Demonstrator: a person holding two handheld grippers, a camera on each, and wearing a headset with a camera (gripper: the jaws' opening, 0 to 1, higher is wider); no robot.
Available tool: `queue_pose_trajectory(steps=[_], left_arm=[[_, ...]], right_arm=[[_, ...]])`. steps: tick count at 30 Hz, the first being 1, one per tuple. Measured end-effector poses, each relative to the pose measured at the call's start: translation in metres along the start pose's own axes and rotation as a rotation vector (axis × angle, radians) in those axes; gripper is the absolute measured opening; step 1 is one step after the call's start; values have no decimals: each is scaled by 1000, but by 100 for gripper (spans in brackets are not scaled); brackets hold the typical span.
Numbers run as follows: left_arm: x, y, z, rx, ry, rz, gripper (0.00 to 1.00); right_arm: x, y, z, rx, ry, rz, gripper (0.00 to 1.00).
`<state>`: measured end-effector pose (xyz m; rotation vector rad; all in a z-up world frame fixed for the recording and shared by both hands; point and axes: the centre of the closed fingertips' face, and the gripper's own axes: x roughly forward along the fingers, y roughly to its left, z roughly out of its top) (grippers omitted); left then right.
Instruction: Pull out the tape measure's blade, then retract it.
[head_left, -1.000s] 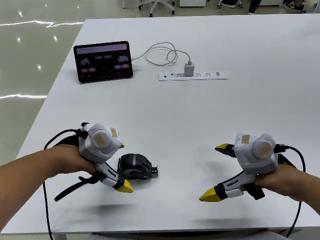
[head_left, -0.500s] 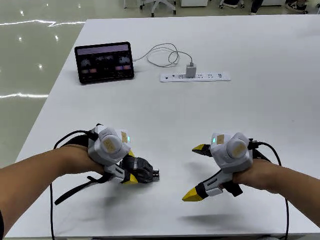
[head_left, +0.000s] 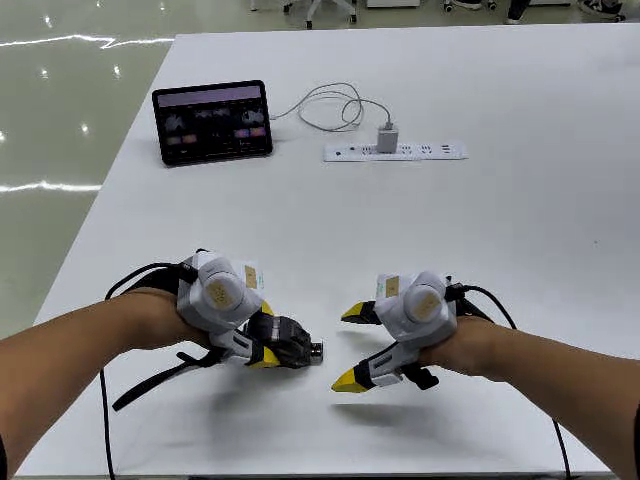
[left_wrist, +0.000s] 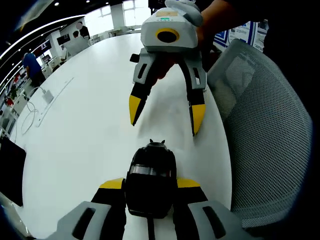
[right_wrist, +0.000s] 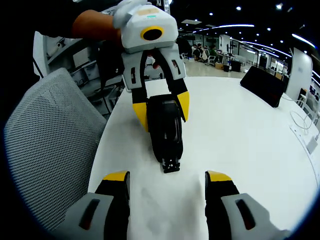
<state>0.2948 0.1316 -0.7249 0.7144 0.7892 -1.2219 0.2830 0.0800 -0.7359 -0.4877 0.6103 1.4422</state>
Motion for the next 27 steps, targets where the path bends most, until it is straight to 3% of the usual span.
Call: queue_pose_trajectory(steps=[5, 11, 16, 19, 27], left_arm=[[0, 0, 0, -12, -15, -3, 32], [0, 0, 1, -23, -22, -3, 32], [0, 0, 1, -26, -25, -2, 32], [1, 1, 1, -25, -21, -4, 32], [1, 1, 0, -19, -9, -7, 32]], right_arm=[[16, 2, 3, -10, 21, 23, 46], [27, 6, -9, -69, 84, 43, 34], [28, 3, -6, -79, 78, 32, 27], [32, 0, -3, -97, 80, 16, 17], [34, -4, -3, -115, 88, 24, 13]])
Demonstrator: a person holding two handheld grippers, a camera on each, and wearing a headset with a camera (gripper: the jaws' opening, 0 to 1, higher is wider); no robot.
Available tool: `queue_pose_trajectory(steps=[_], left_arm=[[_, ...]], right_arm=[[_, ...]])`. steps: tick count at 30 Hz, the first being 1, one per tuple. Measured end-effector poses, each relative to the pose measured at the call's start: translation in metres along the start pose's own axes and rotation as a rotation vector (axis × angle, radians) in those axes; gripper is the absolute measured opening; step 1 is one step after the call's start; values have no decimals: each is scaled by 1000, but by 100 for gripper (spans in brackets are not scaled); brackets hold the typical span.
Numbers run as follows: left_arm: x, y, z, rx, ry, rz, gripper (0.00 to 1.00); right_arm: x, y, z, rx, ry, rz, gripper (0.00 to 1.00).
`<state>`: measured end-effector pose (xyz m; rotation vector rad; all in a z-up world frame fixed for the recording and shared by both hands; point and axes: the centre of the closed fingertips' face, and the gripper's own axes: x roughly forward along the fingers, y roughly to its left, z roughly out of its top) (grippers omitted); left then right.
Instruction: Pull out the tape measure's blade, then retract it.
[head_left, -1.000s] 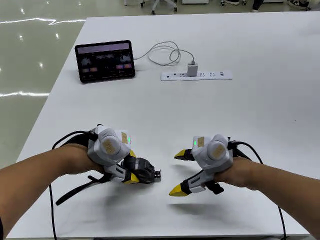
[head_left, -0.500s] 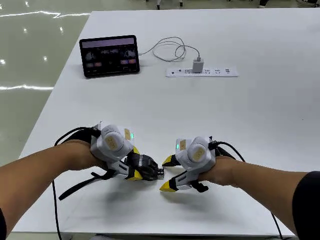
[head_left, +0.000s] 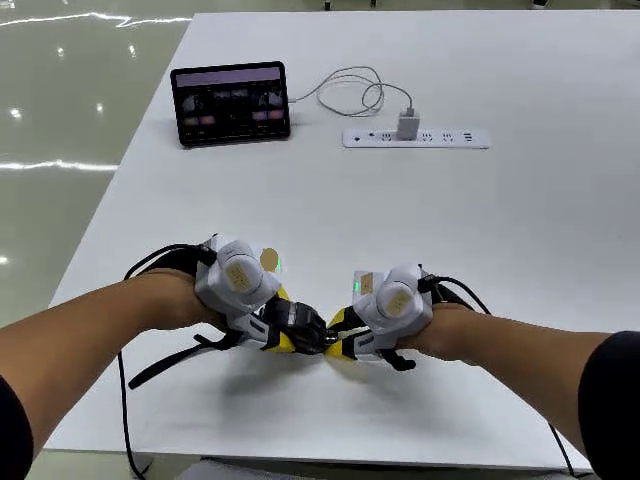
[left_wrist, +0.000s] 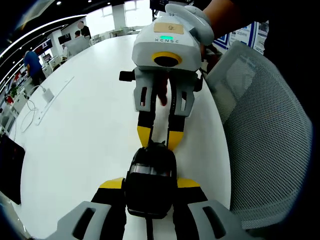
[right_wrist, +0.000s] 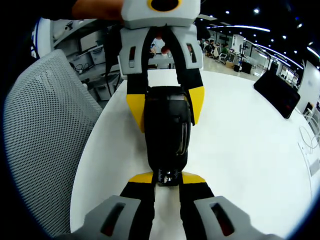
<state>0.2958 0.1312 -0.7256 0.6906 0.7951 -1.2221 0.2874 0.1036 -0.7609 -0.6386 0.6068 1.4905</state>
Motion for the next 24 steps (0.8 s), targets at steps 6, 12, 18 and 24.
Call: queue_pose_trajectory(steps=[6, 12, 18, 24], left_arm=[[1, 0, 0, -7, 8, 4, 32], [0, 0, -1, -12, 11, 8, 32], [0, -1, -1, -11, 13, 8, 32], [0, -2, -1, -8, 16, 8, 32]], right_arm=[[-2, -1, 0, 22, -5, 1, 10], [-3, -3, 0, 18, -4, 4, 9], [-4, -1, 0, 20, -4, 12, 9], [-6, 0, -3, 12, 0, 15, 9]])
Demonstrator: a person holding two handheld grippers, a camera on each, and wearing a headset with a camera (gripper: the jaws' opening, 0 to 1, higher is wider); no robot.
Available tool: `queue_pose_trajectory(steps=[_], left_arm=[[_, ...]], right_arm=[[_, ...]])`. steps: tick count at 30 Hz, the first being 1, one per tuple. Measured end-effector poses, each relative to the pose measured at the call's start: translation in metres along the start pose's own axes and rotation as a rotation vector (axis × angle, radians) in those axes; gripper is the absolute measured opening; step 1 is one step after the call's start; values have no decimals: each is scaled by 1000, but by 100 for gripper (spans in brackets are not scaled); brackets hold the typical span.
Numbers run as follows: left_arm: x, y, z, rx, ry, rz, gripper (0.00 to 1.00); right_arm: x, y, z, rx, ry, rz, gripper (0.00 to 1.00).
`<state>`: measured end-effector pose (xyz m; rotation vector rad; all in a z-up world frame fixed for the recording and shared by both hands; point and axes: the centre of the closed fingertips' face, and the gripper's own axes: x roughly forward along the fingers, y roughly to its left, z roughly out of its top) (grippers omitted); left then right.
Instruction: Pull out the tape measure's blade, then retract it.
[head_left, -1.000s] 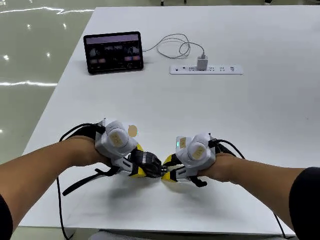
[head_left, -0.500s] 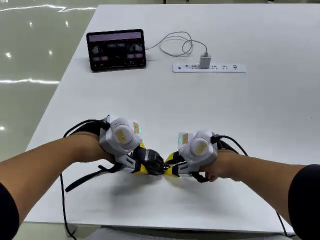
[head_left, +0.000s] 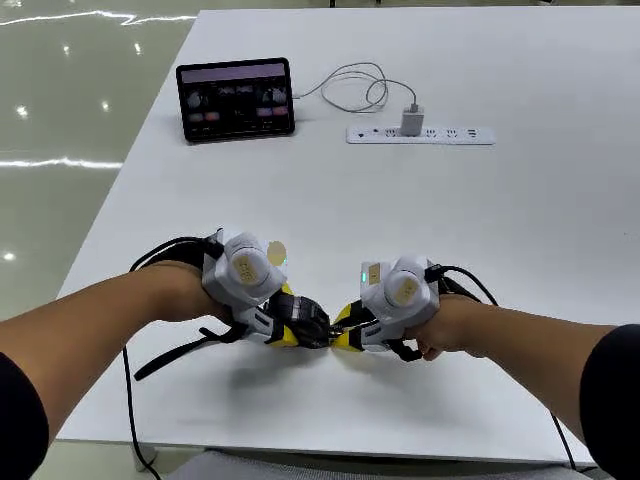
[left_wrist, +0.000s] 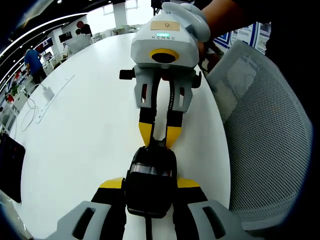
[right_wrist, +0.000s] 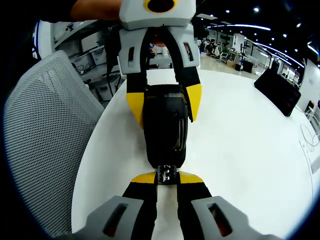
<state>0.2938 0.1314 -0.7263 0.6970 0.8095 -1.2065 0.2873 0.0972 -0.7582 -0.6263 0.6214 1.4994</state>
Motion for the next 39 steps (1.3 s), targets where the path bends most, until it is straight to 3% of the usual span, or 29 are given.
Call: queue_pose_trajectory(steps=[39], left_arm=[[-1, 0, 0, 2, 17, 11, 31]], right_arm=[[-26, -3, -28, 31, 23, -21, 9]])
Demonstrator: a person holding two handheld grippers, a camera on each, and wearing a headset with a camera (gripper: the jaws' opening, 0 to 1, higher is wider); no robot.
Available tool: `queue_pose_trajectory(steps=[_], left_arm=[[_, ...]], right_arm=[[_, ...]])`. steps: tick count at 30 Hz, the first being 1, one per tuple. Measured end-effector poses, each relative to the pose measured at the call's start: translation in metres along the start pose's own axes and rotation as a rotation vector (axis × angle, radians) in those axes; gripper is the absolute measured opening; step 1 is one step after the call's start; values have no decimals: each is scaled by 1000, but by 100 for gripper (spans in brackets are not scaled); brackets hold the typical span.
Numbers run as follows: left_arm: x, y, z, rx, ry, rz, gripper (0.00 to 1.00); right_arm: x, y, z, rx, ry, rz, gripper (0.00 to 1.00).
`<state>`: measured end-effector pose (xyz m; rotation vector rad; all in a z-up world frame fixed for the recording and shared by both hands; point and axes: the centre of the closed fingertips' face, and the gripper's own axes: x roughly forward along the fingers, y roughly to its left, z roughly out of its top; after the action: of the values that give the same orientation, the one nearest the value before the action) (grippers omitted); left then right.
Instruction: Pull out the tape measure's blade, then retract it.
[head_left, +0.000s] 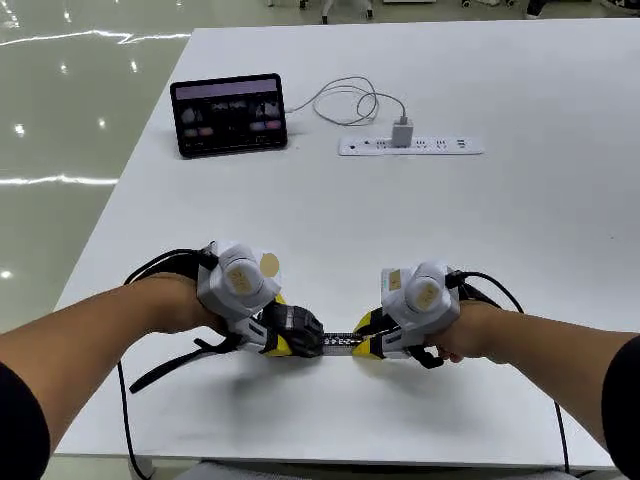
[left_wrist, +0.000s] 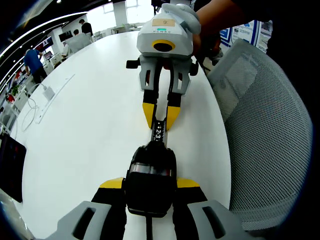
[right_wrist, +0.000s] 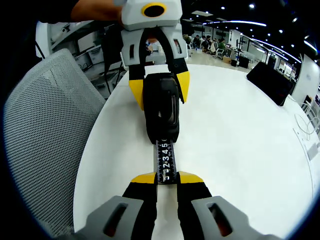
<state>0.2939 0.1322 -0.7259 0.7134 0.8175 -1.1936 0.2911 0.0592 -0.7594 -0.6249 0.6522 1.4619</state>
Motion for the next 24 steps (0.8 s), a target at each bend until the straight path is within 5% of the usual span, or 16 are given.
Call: queue_pose_trajectory(steps=[24], left_arm=[[0, 0, 0, -4, 0, 4, 31]], right_arm=[[-16, -2, -17, 5, 29, -13, 9]])
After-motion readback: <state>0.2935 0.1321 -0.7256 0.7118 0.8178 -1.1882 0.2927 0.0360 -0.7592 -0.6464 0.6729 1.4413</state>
